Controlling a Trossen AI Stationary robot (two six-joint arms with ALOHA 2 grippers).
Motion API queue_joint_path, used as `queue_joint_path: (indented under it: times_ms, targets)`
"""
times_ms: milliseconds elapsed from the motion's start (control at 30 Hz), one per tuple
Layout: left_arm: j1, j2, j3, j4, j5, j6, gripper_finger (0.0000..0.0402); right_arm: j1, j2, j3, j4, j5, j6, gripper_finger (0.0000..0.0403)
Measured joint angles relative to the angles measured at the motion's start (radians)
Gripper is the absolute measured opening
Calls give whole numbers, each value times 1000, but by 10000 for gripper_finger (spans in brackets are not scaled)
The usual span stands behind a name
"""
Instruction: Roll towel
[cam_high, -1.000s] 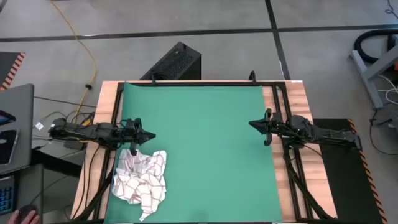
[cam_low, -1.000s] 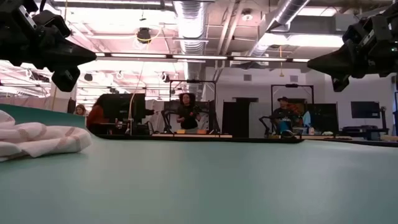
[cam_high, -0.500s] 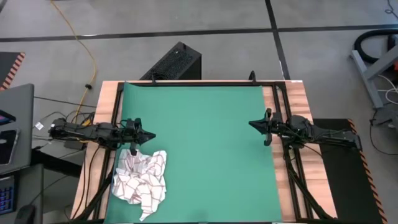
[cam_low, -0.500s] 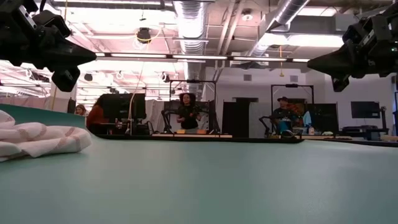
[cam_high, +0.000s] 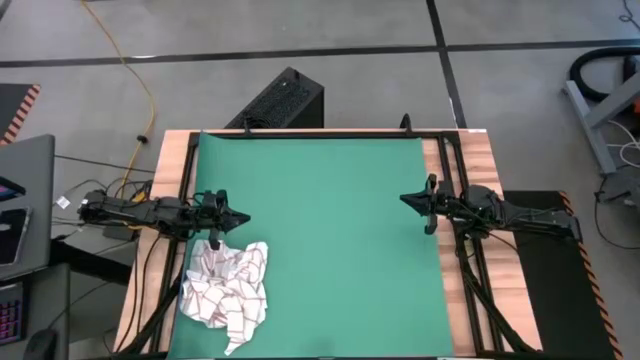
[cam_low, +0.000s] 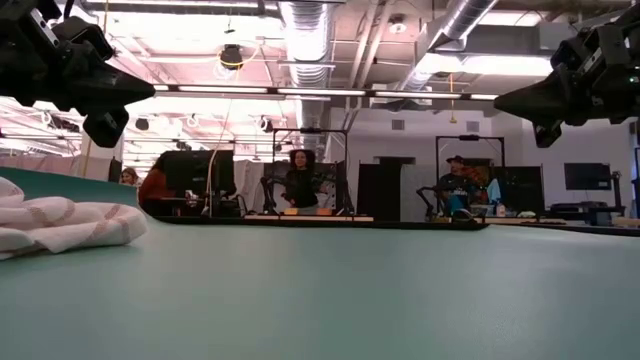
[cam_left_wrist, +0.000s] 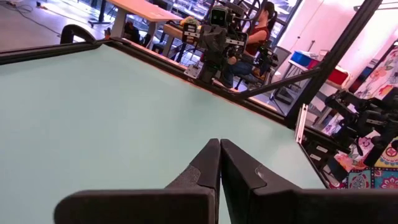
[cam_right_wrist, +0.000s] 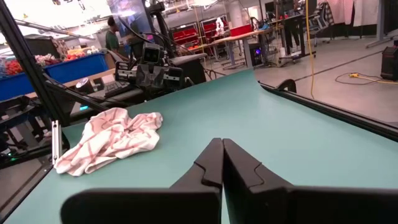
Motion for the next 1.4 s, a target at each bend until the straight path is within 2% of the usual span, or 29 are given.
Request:
queue_joint_path:
  times_ms: [300,400,700,833,1033,1333,1400]
  targets:
    - [0,0,0,3,-3,0,0,0,0,0,0,0,0,22]
    - [0,0,-1,15,-76,-8,0,0,0,0,0,0,0,22]
    - [0,11,-1,14,-153,-350,0,0,0,0,0,1,-13,22]
    - [0,11,0,20,-220,-391,0,0,0,0,2,1,-83,22]
    - [1,9,-1,83,-385,-466,0,0,0,-4,34,2,-84,22]
    - [0,9,-1,73,-398,-458,0,1,-1,-4,42,2,-48,22]
    - [1,9,-1,67,-469,-375,0,1,-1,-4,46,2,-30,22]
